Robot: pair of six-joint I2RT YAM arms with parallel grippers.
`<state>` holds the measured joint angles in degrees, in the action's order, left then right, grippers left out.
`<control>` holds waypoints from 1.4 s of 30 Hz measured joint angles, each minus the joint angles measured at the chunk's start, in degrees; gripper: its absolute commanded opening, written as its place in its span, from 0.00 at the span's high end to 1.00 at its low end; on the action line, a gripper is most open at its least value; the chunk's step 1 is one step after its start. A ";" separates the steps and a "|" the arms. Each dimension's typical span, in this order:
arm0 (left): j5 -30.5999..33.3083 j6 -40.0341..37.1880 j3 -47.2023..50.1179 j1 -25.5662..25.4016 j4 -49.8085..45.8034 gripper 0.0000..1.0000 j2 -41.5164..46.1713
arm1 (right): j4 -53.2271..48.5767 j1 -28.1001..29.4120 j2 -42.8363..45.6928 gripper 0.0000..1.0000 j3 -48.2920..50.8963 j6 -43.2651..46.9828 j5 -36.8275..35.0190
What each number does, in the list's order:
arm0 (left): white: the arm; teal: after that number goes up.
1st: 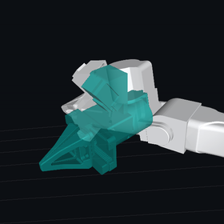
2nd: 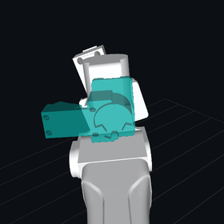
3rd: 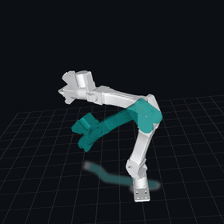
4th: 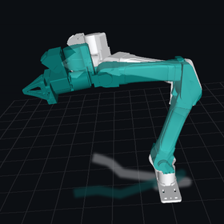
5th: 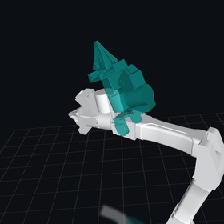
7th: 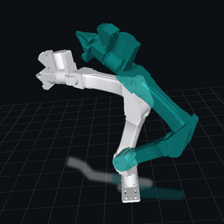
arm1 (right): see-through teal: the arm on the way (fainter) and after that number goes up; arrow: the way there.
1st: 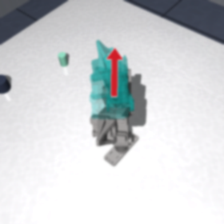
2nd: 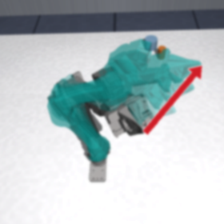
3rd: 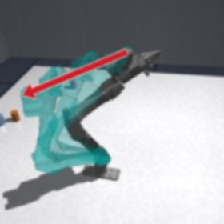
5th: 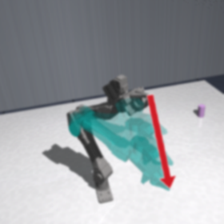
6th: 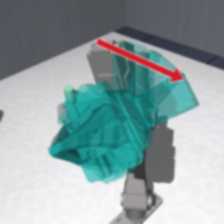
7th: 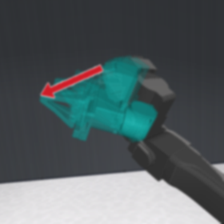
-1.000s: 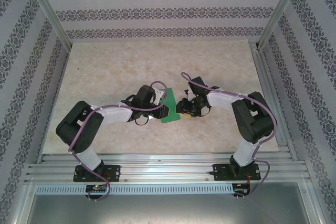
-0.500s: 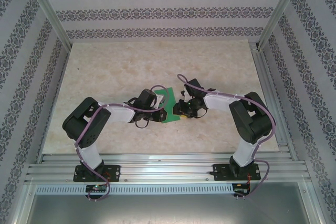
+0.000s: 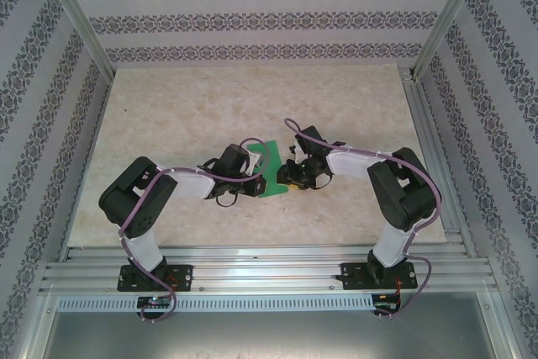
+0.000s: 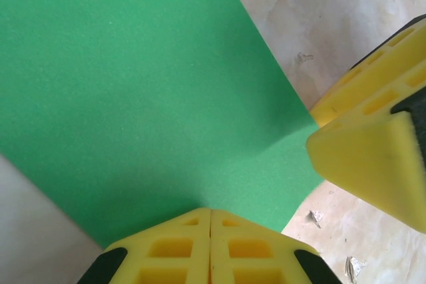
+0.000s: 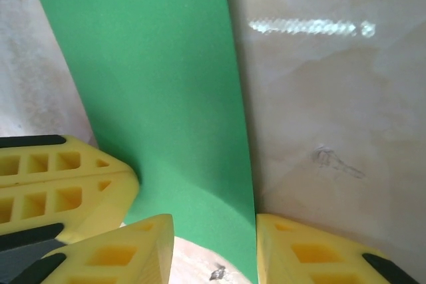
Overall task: Fold a paper plane with a square sheet of paper (fold left side to right side)
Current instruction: Fold the triangle a second time at the center of the table.
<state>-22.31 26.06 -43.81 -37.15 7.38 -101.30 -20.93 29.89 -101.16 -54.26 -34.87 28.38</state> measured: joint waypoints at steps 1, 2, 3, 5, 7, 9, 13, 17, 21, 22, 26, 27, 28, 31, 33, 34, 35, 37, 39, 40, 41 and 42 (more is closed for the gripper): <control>0.02 0.00 0.07 0.00 0.17 0.92 0.00 | -0.02 0.02 0.09 0.66 0.00 -0.09 0.42; 0.00 0.00 0.09 0.00 0.24 0.92 0.00 | 0.00 0.02 0.17 0.66 0.00 -0.17 0.66; 0.00 0.00 0.15 0.00 0.31 0.92 0.00 | -0.04 0.02 0.22 0.66 0.00 -0.20 0.85; 0.02 0.00 0.15 0.00 0.31 0.92 0.04 | -0.07 0.02 0.42 0.67 0.00 -0.17 0.92; 0.04 0.00 0.17 0.00 0.33 0.92 0.04 | -0.31 0.02 0.66 0.67 -0.07 -0.17 0.85; 0.07 0.00 0.17 0.00 0.33 0.92 0.04 | -0.98 0.02 0.96 0.69 -0.33 -0.15 0.81; 0.13 -0.02 0.17 0.00 0.33 0.92 0.04 | -1.79 0.02 1.16 0.70 -0.76 -0.15 0.81; 0.15 0.00 0.17 0.00 0.31 0.92 0.04 | -1.81 0.11 1.18 0.75 -0.94 -0.17 0.85; 0.15 -0.02 0.17 0.00 0.31 0.90 0.13 | -1.97 0.44 1.18 0.83 -1.55 -0.20 0.92; 0.20 -0.02 0.17 0.00 0.28 0.89 0.20 | -2.01 0.68 1.18 0.86 -1.66 -0.44 0.90; 0.70 -0.26 0.81 0.00 0.02 0.85 1.27 | -1.99 0.87 1.18 0.97 -1.88 -1.22 0.90; 0.90 -0.44 1.09 0.02 -0.31 0.82 1.95 | -1.99 0.87 1.16 0.97 -1.90 -1.46 0.90; 1.29 -0.90 1.49 0.00 -0.72 0.78 2.93 | -1.99 0.87 1.16 0.98 -1.90 -1.64 0.92; 1.99 -2.34 3.37 0.00 -0.96 0.68 7.67 | -1.81 0.87 1.16 0.98 -1.90 -2.54 1.29; 2.27 -3.78 5.88 -0.02 -0.02 0.63 12.87 | -1.49 0.87 1.18 0.98 -1.88 -3.32 1.81; 2.34 -4.92 7.48 -0.26 0.35 0.61 16.17 | -1.31 0.87 1.18 0.98 -1.88 -3.93 2.10; 2.67 -5.60 8.48 -0.48 0.52 0.59 18.51 | -1.14 0.87 1.18 0.98 -1.88 -4.37 2.38; 3.65 -8.39 10.71 -2.08 0.83 0.56 23.91 | -0.87 0.87 1.18 0.98 -1.81 -5.77 3.19; 4.48 -10.64 12.00 -3.96 1.22 0.55 26.84 | -0.48 0.87 1.18 0.98 -1.51 -7.30 3.85; 4.92 -11.89 12.50 -4.92 1.55 0.55 27.65 | -0.46 0.87 1.18 0.98 -1.40 -8.07 4.15; 5.20 -12.74 12.81 -5.53 1.75 0.54 27.87 | -0.46 0.87 1.18 0.98 -1.36 -8.74 4.44; 5.79 -13.77 13.03 -6.16 1.88 0.54 27.74 | -0.46 0.87 1.18 0.98 -1.36 -9.29 4.72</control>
<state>-16.51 12.29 -30.79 -43.31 9.26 -73.56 -21.39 30.76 -99.98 -55.61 -44.16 33.10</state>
